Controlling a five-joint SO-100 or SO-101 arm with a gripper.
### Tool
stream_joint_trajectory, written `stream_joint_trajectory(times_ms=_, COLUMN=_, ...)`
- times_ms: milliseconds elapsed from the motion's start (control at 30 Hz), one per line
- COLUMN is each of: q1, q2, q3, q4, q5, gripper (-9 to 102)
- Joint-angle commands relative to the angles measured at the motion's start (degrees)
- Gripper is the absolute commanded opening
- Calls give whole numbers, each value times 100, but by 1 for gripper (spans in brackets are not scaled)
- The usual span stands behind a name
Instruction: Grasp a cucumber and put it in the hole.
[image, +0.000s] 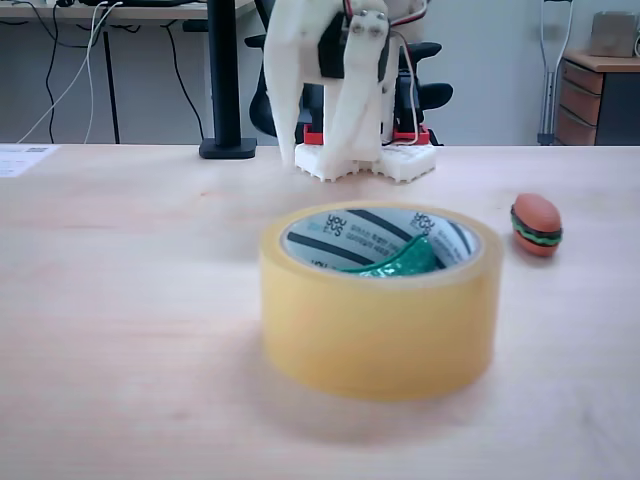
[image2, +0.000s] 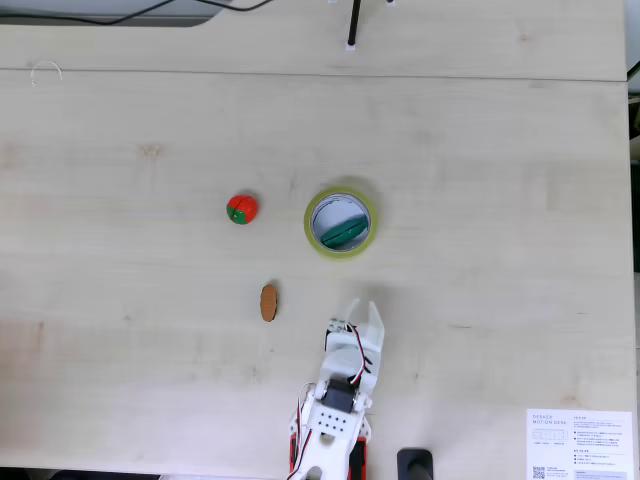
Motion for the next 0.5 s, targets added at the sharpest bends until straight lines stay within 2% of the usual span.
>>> stream_joint_trajectory(times_ms=0, q1=18, q2=97, q3=79, q4=88, q5=44, gripper=6)
stream_joint_trajectory(times_ms=233, q1=18, q2=97, q3=264, q4=149, q5=44, gripper=5)
stream_joint_trajectory(times_ms=333, q1=18, q2=97, q3=264, q4=483, q5=44, gripper=0)
stream_joint_trajectory(times_ms=467, q1=18, q2=97, q3=264, q4=773, q5=44, gripper=0)
